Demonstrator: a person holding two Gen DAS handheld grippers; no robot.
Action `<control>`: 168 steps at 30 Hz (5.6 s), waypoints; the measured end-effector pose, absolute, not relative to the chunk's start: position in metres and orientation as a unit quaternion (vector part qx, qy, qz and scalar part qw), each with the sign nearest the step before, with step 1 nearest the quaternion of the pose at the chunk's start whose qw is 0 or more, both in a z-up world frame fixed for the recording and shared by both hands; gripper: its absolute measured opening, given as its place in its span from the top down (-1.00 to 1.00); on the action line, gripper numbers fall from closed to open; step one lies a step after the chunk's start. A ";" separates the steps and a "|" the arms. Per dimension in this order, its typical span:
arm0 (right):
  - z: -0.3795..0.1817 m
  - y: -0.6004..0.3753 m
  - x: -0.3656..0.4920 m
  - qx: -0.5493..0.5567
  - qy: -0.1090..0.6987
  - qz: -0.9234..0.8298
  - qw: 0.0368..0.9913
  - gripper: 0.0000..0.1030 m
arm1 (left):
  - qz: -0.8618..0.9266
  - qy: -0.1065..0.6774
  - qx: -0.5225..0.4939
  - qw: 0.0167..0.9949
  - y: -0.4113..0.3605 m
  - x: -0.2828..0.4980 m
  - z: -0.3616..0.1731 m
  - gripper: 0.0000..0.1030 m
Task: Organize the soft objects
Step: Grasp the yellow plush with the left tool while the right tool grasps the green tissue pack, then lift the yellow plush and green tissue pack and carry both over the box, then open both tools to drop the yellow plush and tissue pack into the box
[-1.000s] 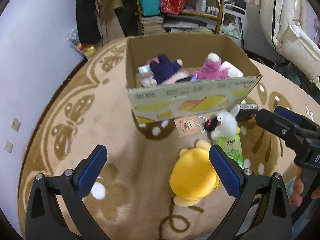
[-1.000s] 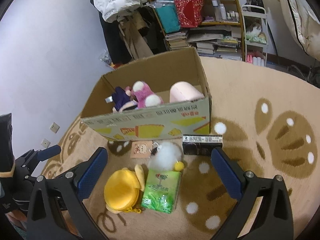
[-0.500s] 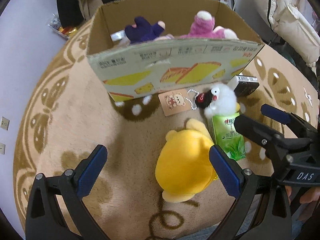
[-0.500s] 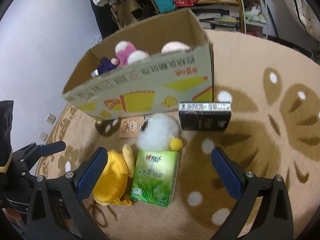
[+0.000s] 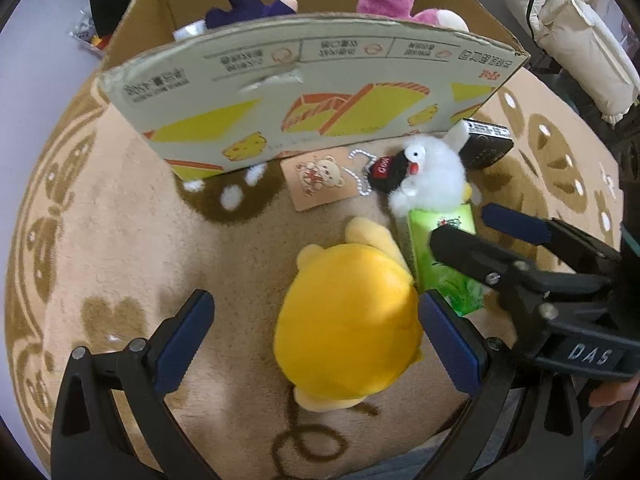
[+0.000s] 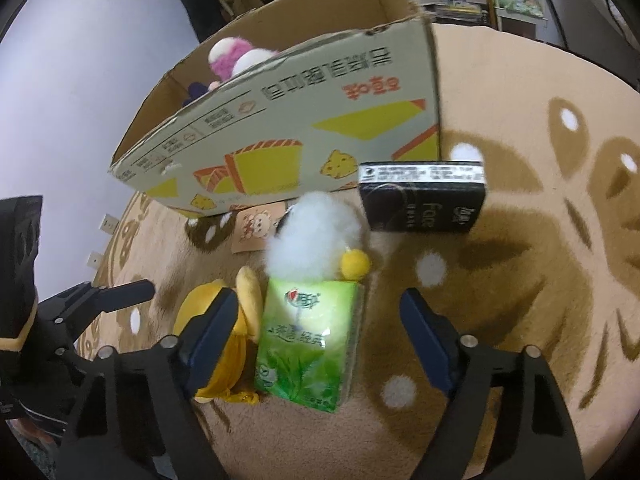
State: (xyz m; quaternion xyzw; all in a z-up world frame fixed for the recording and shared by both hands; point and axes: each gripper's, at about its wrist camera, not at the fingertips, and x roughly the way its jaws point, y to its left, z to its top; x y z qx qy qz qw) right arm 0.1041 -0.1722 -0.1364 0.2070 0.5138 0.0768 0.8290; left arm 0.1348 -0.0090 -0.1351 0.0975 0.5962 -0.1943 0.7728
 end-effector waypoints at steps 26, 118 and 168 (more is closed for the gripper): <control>-0.157 -0.172 0.111 0.243 0.534 0.108 0.802 -0.09 | -0.188 0.634 0.134 0.738 -0.040 0.140 -0.180 -0.85; -0.018 -0.196 0.080 0.180 0.392 0.072 0.899 -0.11 | -0.095 0.368 0.087 0.921 0.009 0.112 0.008 -0.37; -0.035 -0.203 0.198 0.199 0.384 0.067 0.899 -0.11 | -0.100 0.373 0.098 0.917 -0.012 0.229 -0.030 -0.39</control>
